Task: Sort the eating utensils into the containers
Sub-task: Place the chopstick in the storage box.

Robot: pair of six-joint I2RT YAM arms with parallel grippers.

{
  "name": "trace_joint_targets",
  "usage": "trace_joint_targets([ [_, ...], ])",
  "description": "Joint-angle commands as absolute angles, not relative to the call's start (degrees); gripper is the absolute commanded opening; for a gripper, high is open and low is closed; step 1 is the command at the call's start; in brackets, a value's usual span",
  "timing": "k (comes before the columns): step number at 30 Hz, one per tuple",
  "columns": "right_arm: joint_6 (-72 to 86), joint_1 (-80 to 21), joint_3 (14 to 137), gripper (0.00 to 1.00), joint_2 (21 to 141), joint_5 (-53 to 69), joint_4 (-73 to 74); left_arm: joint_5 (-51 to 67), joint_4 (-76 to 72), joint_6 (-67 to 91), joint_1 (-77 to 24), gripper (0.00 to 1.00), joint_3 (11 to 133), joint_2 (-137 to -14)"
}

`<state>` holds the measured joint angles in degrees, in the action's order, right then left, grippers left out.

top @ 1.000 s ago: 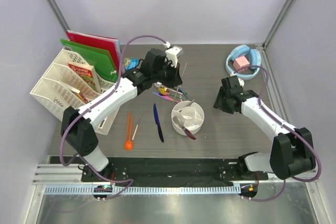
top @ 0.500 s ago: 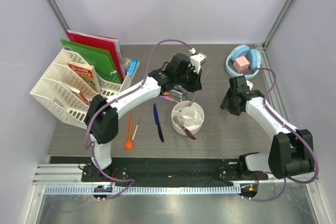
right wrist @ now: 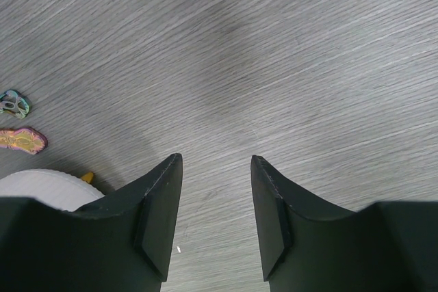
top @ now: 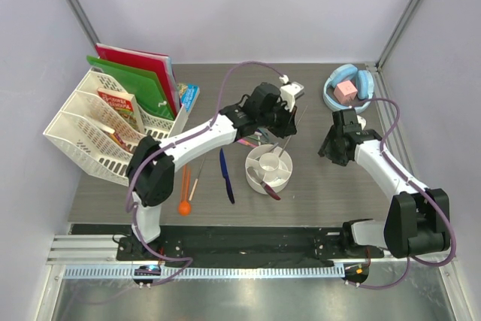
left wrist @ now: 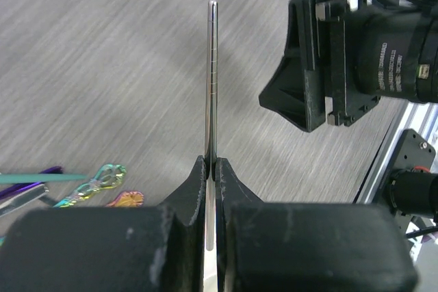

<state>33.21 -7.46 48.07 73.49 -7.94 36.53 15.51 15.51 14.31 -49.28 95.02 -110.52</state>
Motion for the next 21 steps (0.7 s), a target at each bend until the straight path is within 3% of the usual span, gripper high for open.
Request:
trace_joint_targets([
  [1,32.3,-7.2,48.1,0.5,72.9,-7.1,36.7,16.3,11.5,14.1,-51.0,0.0,90.8,-109.4],
  [17,32.5,-7.2,47.0,0.5,72.9,-5.7,36.3,13.0,10.0,14.8,-51.7,0.0,80.7,-105.0],
  [21,32.7,-7.1,46.6,0.5,72.9,-5.5,36.0,12.5,11.2,14.7,-51.8,0.12,80.1,-104.6],
])
